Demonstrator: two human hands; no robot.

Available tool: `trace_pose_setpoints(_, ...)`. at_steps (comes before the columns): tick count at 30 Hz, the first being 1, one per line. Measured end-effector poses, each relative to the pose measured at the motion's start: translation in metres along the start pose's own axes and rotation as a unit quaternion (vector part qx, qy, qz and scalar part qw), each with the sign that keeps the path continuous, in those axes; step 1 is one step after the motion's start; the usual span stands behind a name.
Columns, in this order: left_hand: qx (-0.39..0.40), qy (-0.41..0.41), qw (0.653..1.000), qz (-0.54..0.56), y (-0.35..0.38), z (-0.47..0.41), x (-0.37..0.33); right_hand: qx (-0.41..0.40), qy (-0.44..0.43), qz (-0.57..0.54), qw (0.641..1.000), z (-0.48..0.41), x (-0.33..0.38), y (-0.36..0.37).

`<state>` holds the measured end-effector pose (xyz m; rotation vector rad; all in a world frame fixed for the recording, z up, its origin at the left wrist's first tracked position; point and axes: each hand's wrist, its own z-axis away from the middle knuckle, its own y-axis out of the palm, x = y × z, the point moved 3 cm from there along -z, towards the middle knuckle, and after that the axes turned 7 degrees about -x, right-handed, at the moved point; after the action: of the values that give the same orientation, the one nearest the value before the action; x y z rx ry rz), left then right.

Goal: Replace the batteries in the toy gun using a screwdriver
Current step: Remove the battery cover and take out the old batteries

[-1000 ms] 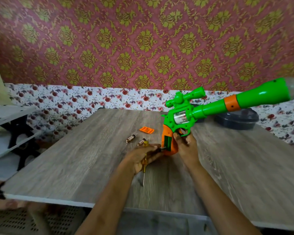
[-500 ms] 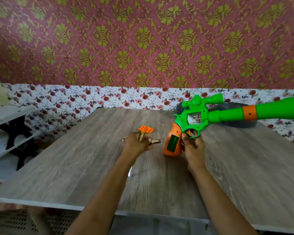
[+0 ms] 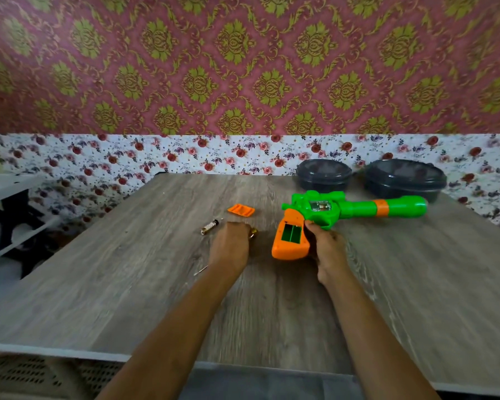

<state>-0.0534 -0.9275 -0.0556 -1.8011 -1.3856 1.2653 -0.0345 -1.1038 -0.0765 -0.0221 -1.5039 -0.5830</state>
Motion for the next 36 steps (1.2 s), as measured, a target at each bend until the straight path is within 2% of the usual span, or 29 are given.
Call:
trace_pose_setpoints(2, -0.031, 0.0, 0.999, 0.017, -0.015, 0.001, -0.002, 0.005, -0.011, 0.009, 1.0, 0.004, 0.003, 0.001)
trace_pose_setpoints(7, -0.206, -0.01, 0.978, 0.017, -0.072, -0.006, 0.003, 0.03, -0.006, 0.042, 0.999, 0.008, 0.003, 0.004)
trace_pose_setpoints(10, -0.21, -0.034, 0.977, -0.006, -0.089, -0.017, 0.028, 0.052, 0.007, 0.05, 0.997, 0.013, 0.0, 0.007)
trace_pose_setpoints(15, -0.234, -0.061, 0.964, 0.107, -0.082, -0.015, 0.074, 0.076, 0.033, 0.074, 0.994, 0.022, -0.007, 0.007)
trace_pose_setpoints(19, -0.202, -0.089, 0.969, 0.11, -0.052, -0.01, 0.114, 0.084, 0.047, 0.098, 0.991, 0.02, -0.01, 0.004)
trace_pose_setpoints(23, -0.107, -0.129, 0.983, 0.074, -0.034, -0.016, 0.129, 0.086, 0.054, 0.111, 0.989, 0.017, -0.01, 0.003)
trace_pose_setpoints(26, -0.053, -0.117, 0.991, 0.032, -0.027, -0.018, 0.126, 0.097, 0.059, 0.125, 0.986, 0.02, -0.01, 0.004)
trace_pose_setpoints(36, 0.009, -0.108, 0.993, -0.054, -0.016, -0.021, 0.128, 0.1, 0.055, 0.133, 0.984, 0.019, -0.013, 0.002)
